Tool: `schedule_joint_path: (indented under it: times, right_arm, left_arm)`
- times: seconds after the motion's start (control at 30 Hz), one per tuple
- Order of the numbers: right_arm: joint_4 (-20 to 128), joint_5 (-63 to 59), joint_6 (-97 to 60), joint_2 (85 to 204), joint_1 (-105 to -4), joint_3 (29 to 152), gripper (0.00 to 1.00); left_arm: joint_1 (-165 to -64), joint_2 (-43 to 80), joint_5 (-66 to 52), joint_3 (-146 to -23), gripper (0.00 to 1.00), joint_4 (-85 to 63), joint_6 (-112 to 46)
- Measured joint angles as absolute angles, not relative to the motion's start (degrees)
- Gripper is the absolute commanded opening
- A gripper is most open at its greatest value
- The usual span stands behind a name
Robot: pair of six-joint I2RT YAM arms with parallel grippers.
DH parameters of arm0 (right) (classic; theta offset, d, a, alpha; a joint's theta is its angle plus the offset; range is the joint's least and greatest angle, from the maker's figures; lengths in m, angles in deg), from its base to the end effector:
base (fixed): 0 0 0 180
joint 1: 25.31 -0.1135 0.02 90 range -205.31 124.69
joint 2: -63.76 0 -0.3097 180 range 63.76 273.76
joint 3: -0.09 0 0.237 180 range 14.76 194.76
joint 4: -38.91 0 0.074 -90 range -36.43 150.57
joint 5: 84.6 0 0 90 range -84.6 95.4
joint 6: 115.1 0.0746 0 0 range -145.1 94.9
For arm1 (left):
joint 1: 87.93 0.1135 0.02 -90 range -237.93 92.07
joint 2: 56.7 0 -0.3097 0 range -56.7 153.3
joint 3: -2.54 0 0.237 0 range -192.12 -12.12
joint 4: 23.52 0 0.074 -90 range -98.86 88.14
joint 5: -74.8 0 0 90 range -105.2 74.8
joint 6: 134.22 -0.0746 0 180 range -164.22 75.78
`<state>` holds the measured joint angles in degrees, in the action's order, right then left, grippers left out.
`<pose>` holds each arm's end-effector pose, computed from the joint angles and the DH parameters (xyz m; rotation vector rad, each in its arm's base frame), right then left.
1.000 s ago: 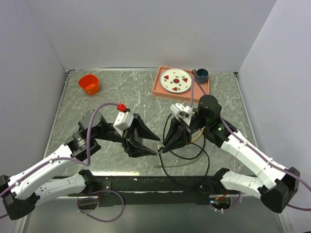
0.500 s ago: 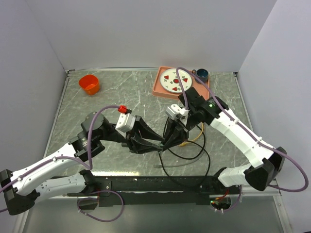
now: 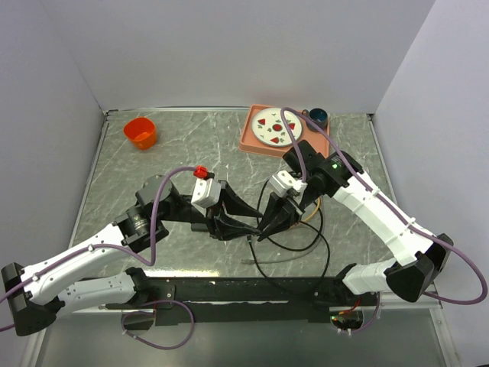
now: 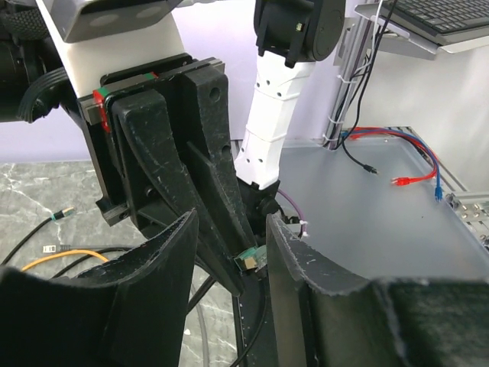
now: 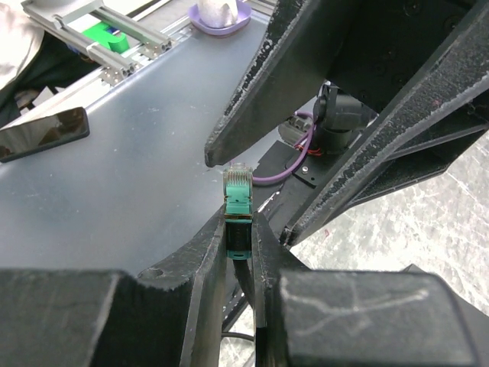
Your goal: Insert the plug into the switch port
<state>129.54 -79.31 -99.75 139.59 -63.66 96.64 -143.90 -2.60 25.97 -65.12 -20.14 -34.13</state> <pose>0.1058 0.1784 0.4217 -1.7574 0.7945 1.5444 0.0695 -0.1907 0.4429 1.1776 1.0934 -1.4169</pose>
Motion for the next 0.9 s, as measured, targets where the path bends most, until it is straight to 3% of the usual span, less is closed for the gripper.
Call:
schedule_joint_path:
  times: [0.73, 0.9]
  right_arm:
    - [130.37, -79.09, -99.95, 139.2, -63.29, 98.13, 0.0]
    - [130.72, -78.94, -99.95, 139.2, -63.29, 98.15, 0.0]
  left_arm:
    - [-144.23, -5.96, 28.51, -58.49, 0.45, -25.35, -30.39]
    - [-144.4, -5.44, 27.68, -58.49, 0.36, -26.48, -29.96]
